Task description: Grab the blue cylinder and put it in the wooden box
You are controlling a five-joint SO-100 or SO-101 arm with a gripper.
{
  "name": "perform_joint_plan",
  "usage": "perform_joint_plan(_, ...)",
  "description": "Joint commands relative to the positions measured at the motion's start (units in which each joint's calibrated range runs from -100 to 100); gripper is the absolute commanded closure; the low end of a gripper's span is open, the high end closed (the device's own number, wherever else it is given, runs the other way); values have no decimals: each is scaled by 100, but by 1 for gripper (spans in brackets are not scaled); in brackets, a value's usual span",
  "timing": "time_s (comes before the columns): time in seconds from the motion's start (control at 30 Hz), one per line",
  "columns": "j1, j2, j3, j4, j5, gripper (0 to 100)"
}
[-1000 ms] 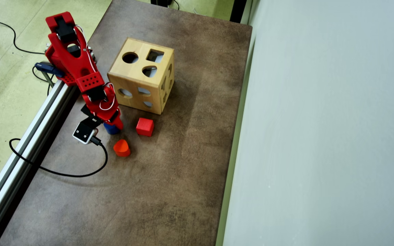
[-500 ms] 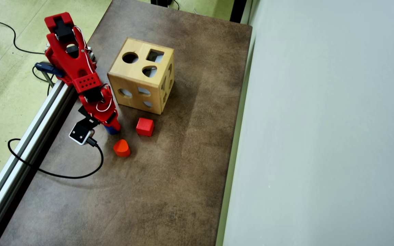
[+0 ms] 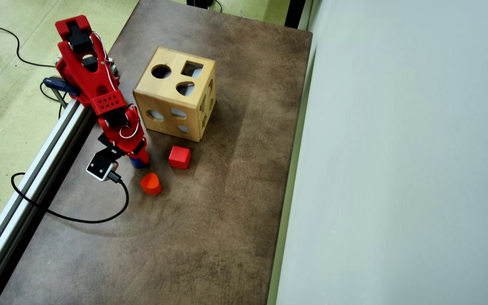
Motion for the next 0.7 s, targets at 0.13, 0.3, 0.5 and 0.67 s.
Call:
perform_joint_plan(0.13, -126, -1861, -316, 1359, -10, 98)
perform_joint_plan(0.3, -334, -3084, -585, 1970, -39, 98)
perform_joint_plan(0.5, -348, -3984, -782, 2324, -39, 98)
perform_joint_plan(0.67, -341, -4646, -782, 2396, -44, 98)
